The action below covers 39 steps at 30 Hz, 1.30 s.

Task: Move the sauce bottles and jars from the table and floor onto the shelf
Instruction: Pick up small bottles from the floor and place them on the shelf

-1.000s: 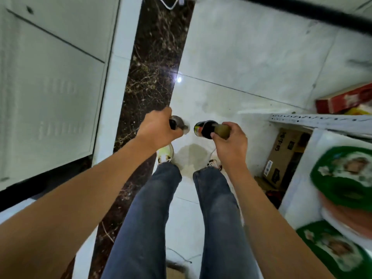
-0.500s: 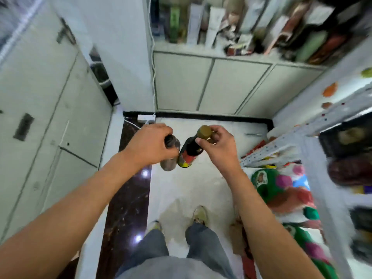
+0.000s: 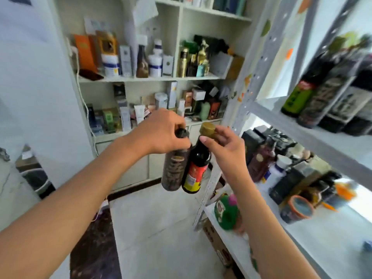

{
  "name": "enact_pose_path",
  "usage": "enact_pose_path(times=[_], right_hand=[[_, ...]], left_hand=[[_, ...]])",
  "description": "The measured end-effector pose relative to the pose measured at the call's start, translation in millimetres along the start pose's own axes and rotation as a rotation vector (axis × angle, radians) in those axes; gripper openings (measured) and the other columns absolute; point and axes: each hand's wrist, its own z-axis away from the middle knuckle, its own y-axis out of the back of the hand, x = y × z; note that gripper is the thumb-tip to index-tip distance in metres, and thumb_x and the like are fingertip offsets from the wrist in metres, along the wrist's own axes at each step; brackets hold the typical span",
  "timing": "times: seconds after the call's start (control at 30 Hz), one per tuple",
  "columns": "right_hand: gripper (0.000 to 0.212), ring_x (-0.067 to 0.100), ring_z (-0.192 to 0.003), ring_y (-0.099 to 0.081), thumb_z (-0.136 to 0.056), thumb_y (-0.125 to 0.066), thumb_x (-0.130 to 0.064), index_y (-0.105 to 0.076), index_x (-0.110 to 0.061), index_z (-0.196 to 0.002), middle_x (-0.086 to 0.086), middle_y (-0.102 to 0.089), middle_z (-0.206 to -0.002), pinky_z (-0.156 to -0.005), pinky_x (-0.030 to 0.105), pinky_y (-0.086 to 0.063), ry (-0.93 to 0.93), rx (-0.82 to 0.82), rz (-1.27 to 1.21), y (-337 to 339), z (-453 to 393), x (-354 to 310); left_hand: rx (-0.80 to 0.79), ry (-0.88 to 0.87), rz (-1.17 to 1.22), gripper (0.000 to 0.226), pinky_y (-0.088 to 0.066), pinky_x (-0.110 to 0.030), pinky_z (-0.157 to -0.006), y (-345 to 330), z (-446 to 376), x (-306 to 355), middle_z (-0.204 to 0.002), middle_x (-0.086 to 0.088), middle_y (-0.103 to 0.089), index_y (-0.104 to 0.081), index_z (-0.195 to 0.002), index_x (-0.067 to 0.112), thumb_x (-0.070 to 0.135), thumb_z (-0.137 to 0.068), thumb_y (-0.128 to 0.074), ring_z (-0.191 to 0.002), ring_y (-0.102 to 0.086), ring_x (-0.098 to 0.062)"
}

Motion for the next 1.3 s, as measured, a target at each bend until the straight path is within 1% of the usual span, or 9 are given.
enact_pose_path(times=[0.17, 0.37, 0.47, 0.6, 0.73, 0.83, 0.97, 1.1, 1.3], right_hand=[[0.025, 0.018, -0.099, -0.072, -0.087, -0.073, -0.006, -0.072, -0.006, -0.112, 0.006, -0.077, -0.103, -0.088, 0.03, -0.057, 0.143, 0.127, 0.007, 59, 3, -59], [0.021, 0.011, -0.093, -0.072, -0.089, -0.071, -0.005, -0.074, -0.02, -0.103, -0.004, -0.078, -0.097, -0.081, 0.022, -0.055, 0.287, 0.29, 0.065, 136, 9, -118], [0.02, 0.015, -0.096, -0.073, -0.09, -0.071, -0.006, -0.075, -0.013, -0.108, 0.0, -0.078, -0.1, -0.086, 0.029, -0.057, 0.342, 0.359, 0.145, 178, 12, -139], [0.018, 0.007, -0.085, -0.072, -0.089, -0.07, -0.005, -0.074, -0.01, -0.106, -0.001, -0.078, -0.094, -0.075, 0.021, -0.055, 0.369, 0.486, 0.233, 238, 25, -168], [0.018, 0.007, -0.08, -0.071, -0.089, -0.072, -0.011, -0.075, -0.012, -0.107, -0.001, -0.078, -0.092, -0.072, 0.02, -0.055, 0.382, 0.591, 0.342, 291, 34, -186], [0.02, 0.008, -0.081, -0.072, -0.088, -0.072, -0.011, -0.075, -0.016, -0.107, -0.002, -0.078, -0.092, -0.071, 0.019, -0.055, 0.385, 0.658, 0.379, 323, 38, -195], [0.018, 0.015, -0.076, -0.071, -0.082, -0.075, -0.032, -0.073, -0.032, -0.1, -0.009, -0.076, -0.086, -0.076, 0.037, -0.057, 0.353, 0.811, 0.433, 365, 36, -194], [0.018, -0.002, -0.07, -0.064, -0.086, -0.073, -0.03, -0.065, -0.035, -0.101, -0.014, -0.071, -0.087, -0.065, 0.019, -0.047, 0.325, 0.866, 0.463, 401, 38, -187], [0.028, 0.004, -0.094, -0.064, -0.084, -0.074, -0.034, -0.062, -0.032, -0.109, -0.011, -0.069, -0.1, -0.08, 0.03, -0.053, 0.241, 0.875, 0.434, 439, 32, -155]], left_hand=[[0.107, -0.141, 0.077, 0.029, -0.053, -0.034, -0.065, 29, -43, 76, -0.074, 0.001, -0.069, -0.075, -0.081, 0.017, 0.042, -0.066, -0.073, -0.07, -0.061, -0.014], [0.168, -0.315, 0.198, 0.028, -0.038, -0.024, -0.054, 38, -91, 164, -0.062, 0.008, -0.063, -0.07, -0.069, 0.021, 0.048, -0.062, -0.069, -0.058, -0.054, -0.004], [0.179, -0.391, 0.248, 0.025, -0.04, -0.027, -0.055, 33, -115, 210, -0.06, -0.001, -0.064, -0.072, -0.068, 0.014, 0.039, -0.068, -0.074, -0.055, -0.053, -0.01], [0.154, -0.472, 0.324, 0.018, -0.049, -0.031, -0.058, 21, -144, 275, -0.064, -0.004, -0.067, -0.074, -0.069, 0.013, 0.031, -0.07, -0.073, -0.065, -0.063, -0.018], [0.164, -0.532, 0.36, 0.019, -0.047, -0.03, -0.057, 5, -169, 331, -0.063, 0.0, -0.067, -0.073, -0.068, 0.013, 0.032, -0.07, -0.072, -0.062, -0.061, -0.014], [0.165, -0.544, 0.388, 0.026, -0.048, -0.034, -0.056, -13, -187, 365, -0.06, -0.001, -0.065, -0.071, -0.064, 0.014, 0.039, -0.066, -0.067, -0.059, -0.058, -0.014], [0.18, -0.566, 0.402, 0.03, -0.042, -0.03, -0.053, -37, -204, 407, -0.06, -0.004, -0.063, -0.067, -0.063, 0.012, 0.042, -0.066, -0.065, -0.056, -0.053, -0.015], [0.171, -0.547, 0.407, 0.026, -0.041, -0.03, -0.054, -70, -214, 438, -0.06, -0.004, -0.063, -0.066, -0.064, 0.009, 0.034, -0.071, -0.069, -0.056, -0.053, -0.017], [0.134, -0.474, 0.366, 0.03, -0.043, -0.036, -0.055, -119, -226, 459, -0.062, -0.004, -0.06, -0.06, -0.065, 0.008, 0.037, -0.072, -0.067, -0.058, -0.054, -0.019]])
